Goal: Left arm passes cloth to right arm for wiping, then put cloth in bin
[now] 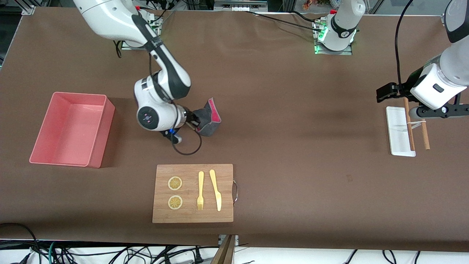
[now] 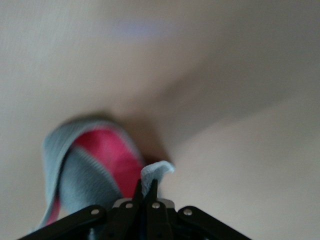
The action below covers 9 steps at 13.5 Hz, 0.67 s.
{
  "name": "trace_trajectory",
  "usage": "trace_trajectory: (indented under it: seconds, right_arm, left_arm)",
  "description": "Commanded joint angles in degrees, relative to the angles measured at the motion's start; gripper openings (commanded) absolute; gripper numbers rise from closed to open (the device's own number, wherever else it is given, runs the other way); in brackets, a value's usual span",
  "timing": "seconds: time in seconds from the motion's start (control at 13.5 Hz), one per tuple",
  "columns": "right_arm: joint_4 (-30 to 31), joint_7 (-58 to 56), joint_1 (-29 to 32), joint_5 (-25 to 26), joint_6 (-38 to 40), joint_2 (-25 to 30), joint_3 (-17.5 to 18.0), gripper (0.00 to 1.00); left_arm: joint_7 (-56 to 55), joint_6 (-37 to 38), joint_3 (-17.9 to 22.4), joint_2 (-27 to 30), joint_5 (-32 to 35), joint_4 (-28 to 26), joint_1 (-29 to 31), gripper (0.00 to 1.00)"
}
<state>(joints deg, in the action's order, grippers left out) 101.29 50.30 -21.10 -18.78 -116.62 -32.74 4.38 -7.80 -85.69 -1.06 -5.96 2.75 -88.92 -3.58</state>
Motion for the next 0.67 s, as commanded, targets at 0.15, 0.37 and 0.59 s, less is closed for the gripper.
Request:
trace_trajectory:
  seconds: [0.15, 0.37, 0.59]
  right_arm:
    - [3.03, -22.65, 2.21, 1.38, 3.06, 1.54, -10.50, 0.00]
    - [2.86, -31.91, 2.73, 3.13, 4.65, 1.54, -15.27, 0.00]
    - [2.07, -32.90, 2.82, 8.76, 4.65, 2.06, -15.98, 0.00]
  left_arm:
    - [1.56, -4.74, -0.70, 3.68, 2.52, -6.27, 1.82, 1.00]
    - [1.56, -4.92, -0.61, 3.15, 1.65, -6.00, 1.82, 1.00]
    - [1.39, -4.83, -0.61, 3.15, -0.01, -5.92, 1.82, 1.00]
